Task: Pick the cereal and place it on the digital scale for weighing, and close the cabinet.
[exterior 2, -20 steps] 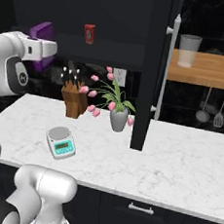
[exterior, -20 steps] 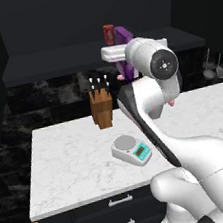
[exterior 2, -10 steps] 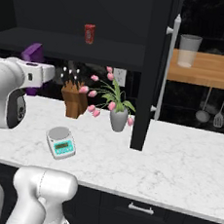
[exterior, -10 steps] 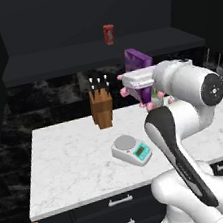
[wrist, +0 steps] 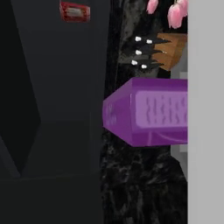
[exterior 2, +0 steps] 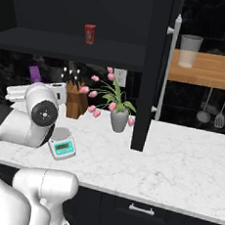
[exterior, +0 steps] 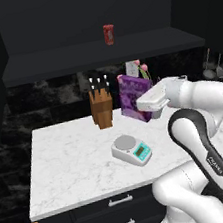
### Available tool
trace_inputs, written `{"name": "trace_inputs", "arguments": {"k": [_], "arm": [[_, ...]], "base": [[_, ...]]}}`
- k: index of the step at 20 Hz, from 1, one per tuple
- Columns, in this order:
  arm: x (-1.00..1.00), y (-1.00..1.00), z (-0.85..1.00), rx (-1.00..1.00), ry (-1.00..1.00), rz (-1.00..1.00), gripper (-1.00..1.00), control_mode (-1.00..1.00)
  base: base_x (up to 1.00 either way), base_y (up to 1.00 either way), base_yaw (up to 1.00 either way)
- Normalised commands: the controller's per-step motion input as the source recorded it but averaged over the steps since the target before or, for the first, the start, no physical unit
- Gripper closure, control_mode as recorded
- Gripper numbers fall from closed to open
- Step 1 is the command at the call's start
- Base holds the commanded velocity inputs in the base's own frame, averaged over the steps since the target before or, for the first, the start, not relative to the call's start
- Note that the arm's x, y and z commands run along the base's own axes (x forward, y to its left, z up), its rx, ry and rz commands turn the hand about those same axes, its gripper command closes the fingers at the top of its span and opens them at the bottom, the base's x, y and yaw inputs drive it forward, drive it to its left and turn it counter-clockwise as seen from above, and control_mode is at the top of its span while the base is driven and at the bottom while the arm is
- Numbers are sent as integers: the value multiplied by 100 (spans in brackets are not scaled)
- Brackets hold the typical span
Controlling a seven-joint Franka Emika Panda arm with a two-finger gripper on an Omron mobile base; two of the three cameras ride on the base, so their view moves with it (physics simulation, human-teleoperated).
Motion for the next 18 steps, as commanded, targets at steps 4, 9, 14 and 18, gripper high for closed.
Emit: {"name": "trace_inputs", "arguments": {"k": [4, 9, 14, 18], "arm": [[52, 0, -48, 0, 5, 20, 100, -100], [50, 0, -59, 0, 1, 14, 100, -100], [43, -1, -31, 0, 1, 14, 100, -100], [23, -9, -14, 0, 8, 13, 100, -100]], "base": [[0, 0, 0], [0, 0, 0], [0, 0, 0], [0, 0, 0]]}}
